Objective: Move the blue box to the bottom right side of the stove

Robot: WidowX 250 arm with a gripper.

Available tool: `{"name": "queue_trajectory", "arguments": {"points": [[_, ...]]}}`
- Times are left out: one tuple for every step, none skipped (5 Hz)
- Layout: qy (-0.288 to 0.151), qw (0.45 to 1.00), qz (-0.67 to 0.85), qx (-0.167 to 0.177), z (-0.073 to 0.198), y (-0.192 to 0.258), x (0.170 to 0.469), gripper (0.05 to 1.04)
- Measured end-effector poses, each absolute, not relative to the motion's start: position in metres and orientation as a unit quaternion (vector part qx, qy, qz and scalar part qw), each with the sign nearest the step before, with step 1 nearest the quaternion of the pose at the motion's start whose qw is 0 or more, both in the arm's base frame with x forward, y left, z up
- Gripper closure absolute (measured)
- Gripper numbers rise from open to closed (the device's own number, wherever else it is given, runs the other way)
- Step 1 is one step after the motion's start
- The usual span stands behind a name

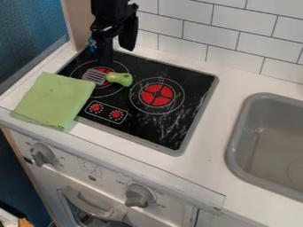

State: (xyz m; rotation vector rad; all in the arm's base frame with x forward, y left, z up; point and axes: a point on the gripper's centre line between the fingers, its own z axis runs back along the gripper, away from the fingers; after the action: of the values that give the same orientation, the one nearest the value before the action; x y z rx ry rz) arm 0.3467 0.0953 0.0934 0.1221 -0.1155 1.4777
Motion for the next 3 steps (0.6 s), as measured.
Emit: {"name": "queue_trajectory", "arguments": {"points": [[-0.036, 0.736, 0.673, 0.066, 0.08, 0.095, 0.345, 0.083], [-0.036, 0.725, 0.685, 0.064, 0.07, 0.102, 0.353, 0.083], [-0.049, 0.704, 0.706, 0.062, 0.075, 0.115, 0.363, 0.083]]}}
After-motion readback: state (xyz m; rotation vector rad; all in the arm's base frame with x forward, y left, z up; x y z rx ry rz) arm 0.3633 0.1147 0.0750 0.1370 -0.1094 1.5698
